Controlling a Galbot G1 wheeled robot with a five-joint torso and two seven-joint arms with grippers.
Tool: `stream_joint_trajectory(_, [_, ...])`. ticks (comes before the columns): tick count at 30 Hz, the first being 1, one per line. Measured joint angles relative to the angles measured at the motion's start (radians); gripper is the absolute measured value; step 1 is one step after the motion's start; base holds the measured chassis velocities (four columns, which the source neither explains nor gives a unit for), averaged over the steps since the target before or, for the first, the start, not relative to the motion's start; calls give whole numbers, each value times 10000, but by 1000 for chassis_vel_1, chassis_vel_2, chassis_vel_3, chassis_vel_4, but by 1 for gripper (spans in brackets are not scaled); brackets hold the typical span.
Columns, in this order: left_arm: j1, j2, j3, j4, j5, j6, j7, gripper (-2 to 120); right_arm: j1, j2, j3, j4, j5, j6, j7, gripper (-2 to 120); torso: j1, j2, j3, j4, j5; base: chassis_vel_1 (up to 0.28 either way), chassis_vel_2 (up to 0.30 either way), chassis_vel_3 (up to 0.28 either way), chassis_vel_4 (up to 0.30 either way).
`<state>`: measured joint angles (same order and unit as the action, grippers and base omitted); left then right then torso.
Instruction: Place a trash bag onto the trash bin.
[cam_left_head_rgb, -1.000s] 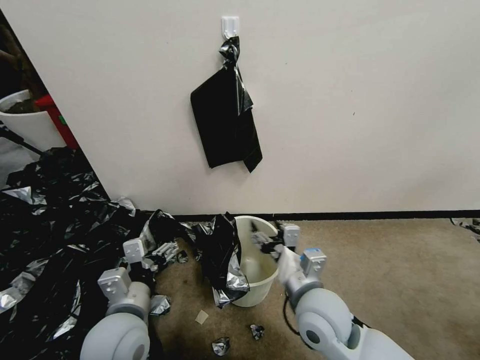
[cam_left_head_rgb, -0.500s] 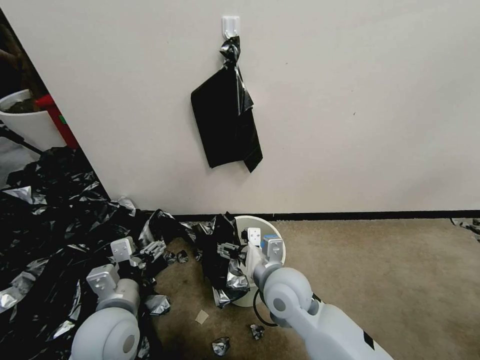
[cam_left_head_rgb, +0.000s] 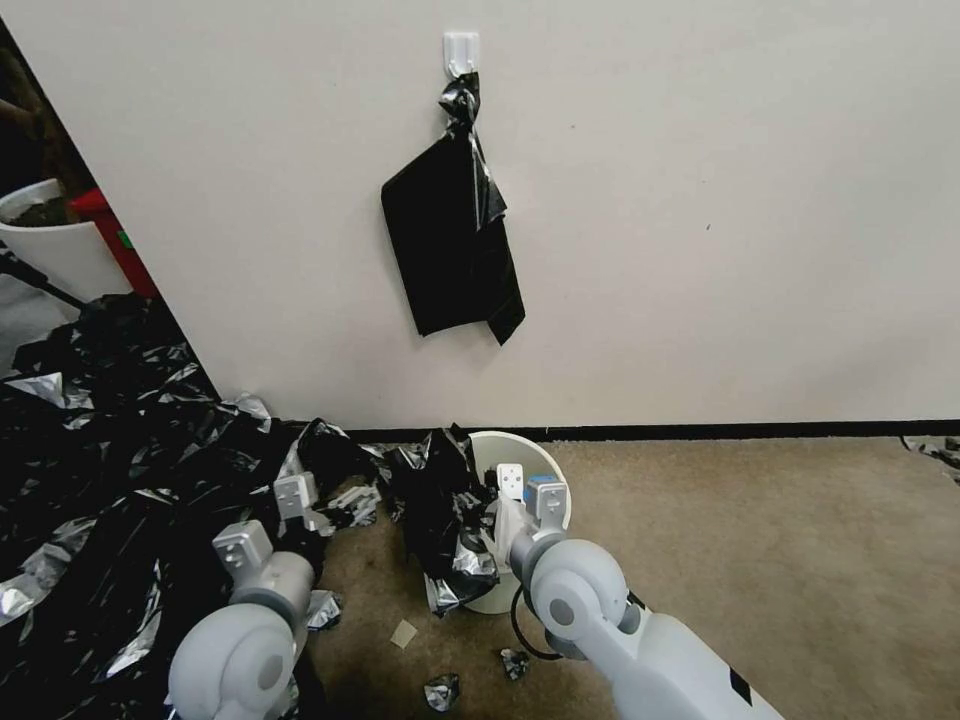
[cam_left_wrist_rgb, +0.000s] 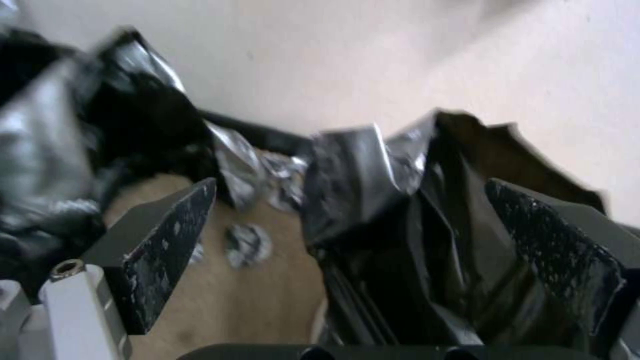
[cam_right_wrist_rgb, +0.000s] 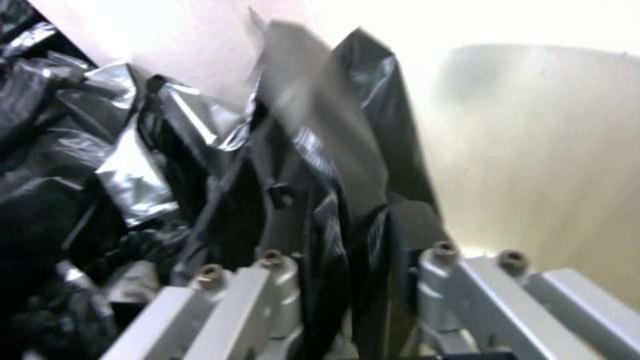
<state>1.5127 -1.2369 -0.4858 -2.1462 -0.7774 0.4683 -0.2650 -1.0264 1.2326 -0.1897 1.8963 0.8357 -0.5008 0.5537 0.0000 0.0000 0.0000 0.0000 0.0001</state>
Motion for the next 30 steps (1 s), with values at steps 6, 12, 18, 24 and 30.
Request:
stream_joint_trajectory(6, [-598,-203,381,567,-451,507,37,100,-240,-234,17,-135,-1835,436,-932,3,0,0,0,-1,0,0,0,0,0])
stream_joint_trajectory(12, [-1592,-627,958,1312,-532,1176,-365,100,-590,-198,-42,-64,-3060,757,-1125,0,0,0,0,-1,1,0,0,0,0])
stream_joint_trajectory(18, [-2062,-784,1335,1797,-477,1581,-613,100,-717,-137,-40,-27,-3574,931,-1126,0,0,0,0,-1,0,0,0,0,0])
stream_joint_trajectory(24, [-2358,-845,1791,2222,-238,1888,-725,100,-850,-44,-12,-36,-3913,1068,-1123,0,0,0,0,0,0,0,0,0,0])
stream_joint_trajectory(30, [-2491,-930,2022,2451,-172,2166,-875,81,-896,-38,24,-37,-3989,1082,-1097,0,0,0,0,0,-1,0,0,0,0])
